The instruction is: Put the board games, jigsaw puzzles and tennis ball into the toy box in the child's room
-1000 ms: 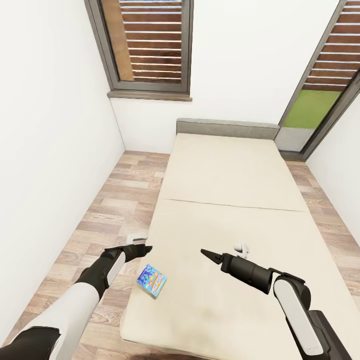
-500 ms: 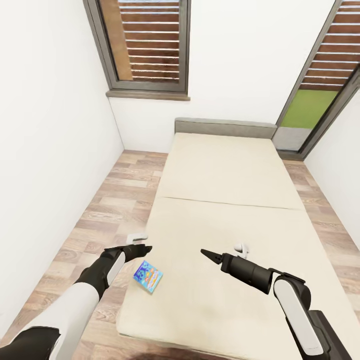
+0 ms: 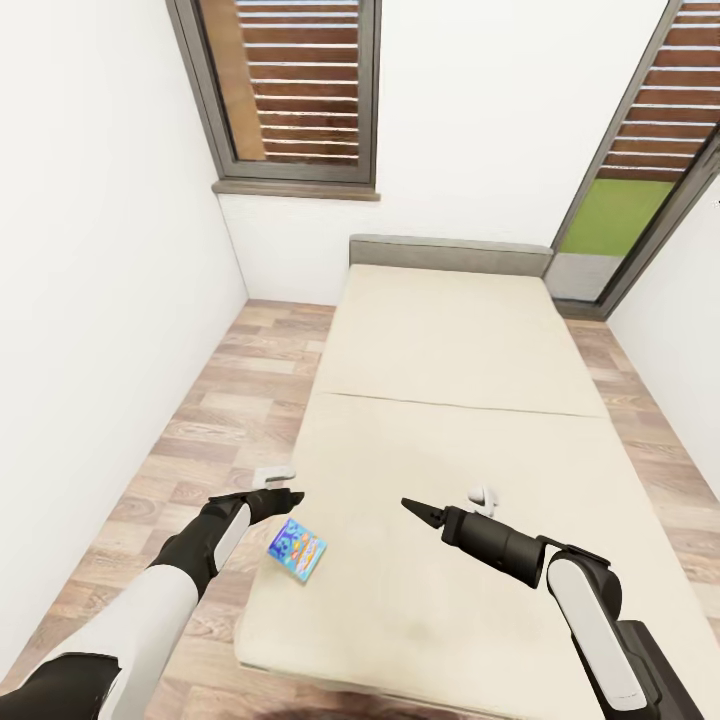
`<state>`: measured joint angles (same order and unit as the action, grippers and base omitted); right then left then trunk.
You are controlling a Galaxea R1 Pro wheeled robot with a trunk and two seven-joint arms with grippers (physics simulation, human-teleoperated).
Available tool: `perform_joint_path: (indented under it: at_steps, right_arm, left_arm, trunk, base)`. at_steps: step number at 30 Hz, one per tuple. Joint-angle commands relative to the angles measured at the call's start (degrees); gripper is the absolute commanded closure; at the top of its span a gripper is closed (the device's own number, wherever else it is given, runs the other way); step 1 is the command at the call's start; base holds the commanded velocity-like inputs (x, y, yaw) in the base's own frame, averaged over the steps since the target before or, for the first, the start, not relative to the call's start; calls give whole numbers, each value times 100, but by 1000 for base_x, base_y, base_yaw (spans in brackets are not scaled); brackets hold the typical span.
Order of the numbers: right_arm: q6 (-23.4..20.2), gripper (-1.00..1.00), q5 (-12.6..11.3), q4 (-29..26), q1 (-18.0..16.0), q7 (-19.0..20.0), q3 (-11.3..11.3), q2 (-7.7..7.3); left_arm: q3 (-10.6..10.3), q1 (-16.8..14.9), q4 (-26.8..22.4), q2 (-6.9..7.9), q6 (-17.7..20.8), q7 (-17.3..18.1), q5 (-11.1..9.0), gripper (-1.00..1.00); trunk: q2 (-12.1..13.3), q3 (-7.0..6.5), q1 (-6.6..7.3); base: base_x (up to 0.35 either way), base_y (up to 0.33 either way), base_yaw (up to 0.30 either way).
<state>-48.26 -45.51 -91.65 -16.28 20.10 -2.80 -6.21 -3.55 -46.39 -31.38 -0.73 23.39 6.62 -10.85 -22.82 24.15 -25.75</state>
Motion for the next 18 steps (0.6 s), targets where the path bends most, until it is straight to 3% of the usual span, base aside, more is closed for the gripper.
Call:
perform_joint_path:
  at_steps: [1,18]
  right_arm:
    - [-17,-100,16,-2,-3,20,-1,-3]
    - [-17,-100,22,-2,-6,8,-2,2]
  left_arm:
    - [-14,-2,-8,3,34,-12,-57,-100]
    - [7,-2,-96,14,81,26,-52,-100]
  trunk:
    - [-9,8,-3]
    - [-9,8,-3]
  base:
    - [53,0,-78]
    - [40,0,-126]
